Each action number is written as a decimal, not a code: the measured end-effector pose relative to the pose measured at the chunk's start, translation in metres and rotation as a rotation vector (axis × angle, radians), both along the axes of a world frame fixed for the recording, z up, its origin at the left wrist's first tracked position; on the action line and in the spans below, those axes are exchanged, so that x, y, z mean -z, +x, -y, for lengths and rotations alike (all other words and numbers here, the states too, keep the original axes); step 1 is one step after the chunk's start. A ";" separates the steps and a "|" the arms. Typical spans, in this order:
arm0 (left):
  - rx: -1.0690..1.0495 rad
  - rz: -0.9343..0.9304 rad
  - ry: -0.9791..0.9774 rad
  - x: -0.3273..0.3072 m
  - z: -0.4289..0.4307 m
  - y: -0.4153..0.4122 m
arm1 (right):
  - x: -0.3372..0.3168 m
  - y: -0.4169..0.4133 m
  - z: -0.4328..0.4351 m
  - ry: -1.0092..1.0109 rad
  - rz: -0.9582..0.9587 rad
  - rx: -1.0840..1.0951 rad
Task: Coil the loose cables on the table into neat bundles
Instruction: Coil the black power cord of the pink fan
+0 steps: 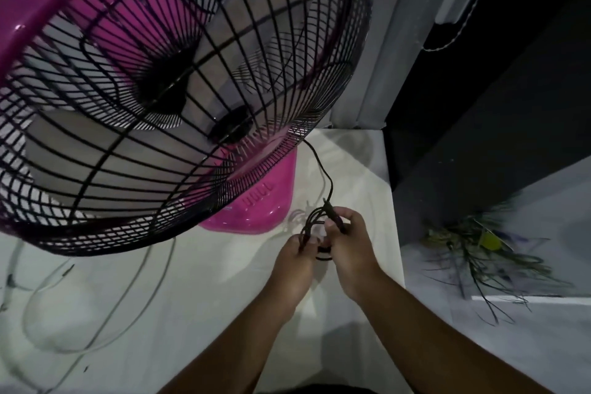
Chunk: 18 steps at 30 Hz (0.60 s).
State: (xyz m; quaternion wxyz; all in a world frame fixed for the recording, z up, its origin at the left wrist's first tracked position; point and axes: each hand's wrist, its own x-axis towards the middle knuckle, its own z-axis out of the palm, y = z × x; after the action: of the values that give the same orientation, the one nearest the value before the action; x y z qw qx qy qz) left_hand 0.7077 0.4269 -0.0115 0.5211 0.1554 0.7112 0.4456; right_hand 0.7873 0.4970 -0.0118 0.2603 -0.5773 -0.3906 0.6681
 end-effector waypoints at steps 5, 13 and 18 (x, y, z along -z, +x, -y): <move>0.009 0.234 0.055 -0.009 -0.020 -0.019 | 0.001 0.005 -0.008 -0.014 -0.030 -0.122; 0.163 0.024 0.002 -0.004 -0.031 -0.023 | 0.006 0.011 -0.015 0.122 0.013 -0.102; 0.184 -0.054 0.070 0.003 -0.024 -0.017 | 0.009 0.015 -0.016 0.095 -0.012 -0.057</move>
State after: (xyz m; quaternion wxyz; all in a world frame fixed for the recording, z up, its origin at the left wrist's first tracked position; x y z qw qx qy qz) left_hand 0.6904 0.4508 -0.0149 0.5346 0.2501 0.6917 0.4161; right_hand 0.8020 0.5130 -0.0210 0.2707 -0.5491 -0.4366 0.6592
